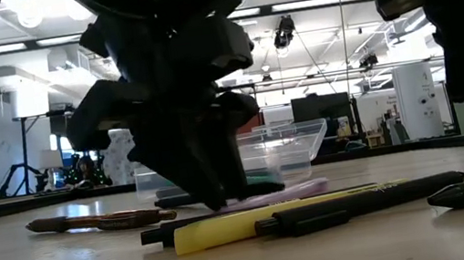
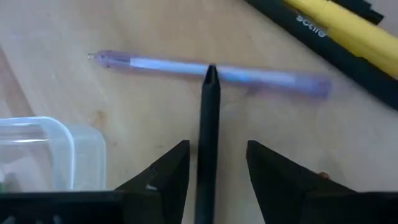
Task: Pick & place school supplies into a supply box
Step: Put the black pen into the transparent case
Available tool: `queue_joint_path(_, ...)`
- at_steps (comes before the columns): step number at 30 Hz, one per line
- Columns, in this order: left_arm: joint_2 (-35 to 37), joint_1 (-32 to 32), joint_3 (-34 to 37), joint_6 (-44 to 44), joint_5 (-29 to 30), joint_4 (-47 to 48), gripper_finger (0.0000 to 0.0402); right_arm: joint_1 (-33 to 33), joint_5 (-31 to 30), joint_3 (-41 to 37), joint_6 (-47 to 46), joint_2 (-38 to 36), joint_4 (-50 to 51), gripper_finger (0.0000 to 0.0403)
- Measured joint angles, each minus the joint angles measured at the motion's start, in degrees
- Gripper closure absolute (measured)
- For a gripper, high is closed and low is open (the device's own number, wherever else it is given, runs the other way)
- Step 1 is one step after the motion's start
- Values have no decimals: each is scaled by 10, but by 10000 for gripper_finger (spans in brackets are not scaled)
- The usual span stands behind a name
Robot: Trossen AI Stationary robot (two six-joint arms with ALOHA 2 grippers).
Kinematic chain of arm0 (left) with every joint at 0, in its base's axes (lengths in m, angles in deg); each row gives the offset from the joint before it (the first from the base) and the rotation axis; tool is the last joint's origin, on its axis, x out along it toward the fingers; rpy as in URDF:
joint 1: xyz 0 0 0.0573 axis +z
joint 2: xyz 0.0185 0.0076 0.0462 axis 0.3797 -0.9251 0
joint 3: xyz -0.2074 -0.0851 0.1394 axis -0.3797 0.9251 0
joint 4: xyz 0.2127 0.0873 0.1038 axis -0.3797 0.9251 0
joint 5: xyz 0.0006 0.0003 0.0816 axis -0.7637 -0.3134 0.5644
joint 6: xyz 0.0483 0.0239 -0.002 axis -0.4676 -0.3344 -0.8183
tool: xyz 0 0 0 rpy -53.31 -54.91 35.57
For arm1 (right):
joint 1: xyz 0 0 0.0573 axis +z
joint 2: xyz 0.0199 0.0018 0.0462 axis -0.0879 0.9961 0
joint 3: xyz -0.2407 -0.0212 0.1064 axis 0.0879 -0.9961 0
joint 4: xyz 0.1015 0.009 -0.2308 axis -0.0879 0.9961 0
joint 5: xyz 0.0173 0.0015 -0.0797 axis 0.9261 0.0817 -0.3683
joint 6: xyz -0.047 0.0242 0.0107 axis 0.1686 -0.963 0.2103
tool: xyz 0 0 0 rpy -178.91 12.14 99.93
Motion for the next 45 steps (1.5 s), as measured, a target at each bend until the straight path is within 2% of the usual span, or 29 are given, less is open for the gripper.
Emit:
queue_joint_path(3,1,0,8,1,0,-4,289,0,-8,0,0,0,-2,227)
queue_joint_path(8,2,-1,12,17,4,0,379,0,-21,-1,0,0,-3,227)
queue_joint_path(9,2,-1,11,24,4,4,386,0,-22,-2,-1,0,-2,227)
queue_joint_path(16,29,-4,-25,48,19,125,390,0,-23,-2,0,0,-2,227)
queue_joint_path(21,102,3,-54,90,25,142,393,0,-40,-2,14,0,-3,227)
queue_joint_path(23,123,9,-61,76,45,140,394,0,-50,-2,18,0,-2,227)
queue_joint_path(26,134,25,-70,35,78,146,394,0,-67,-2,22,0,-3,227)
queue_joint_path(33,88,111,-57,-6,80,144,389,0,-97,-3,12,0,-5,227)
queue_joint_path(37,64,133,-57,-59,76,107,379,0,-97,-3,9,0,-7,227)
queue_joint_path(41,53,139,-57,-49,75,107,332,3,-75,-3,-1,0,-9,227)
queue_joint_path(45,63,136,-57,19,74,132,268,29,-5,-3,82,0,-35,227)
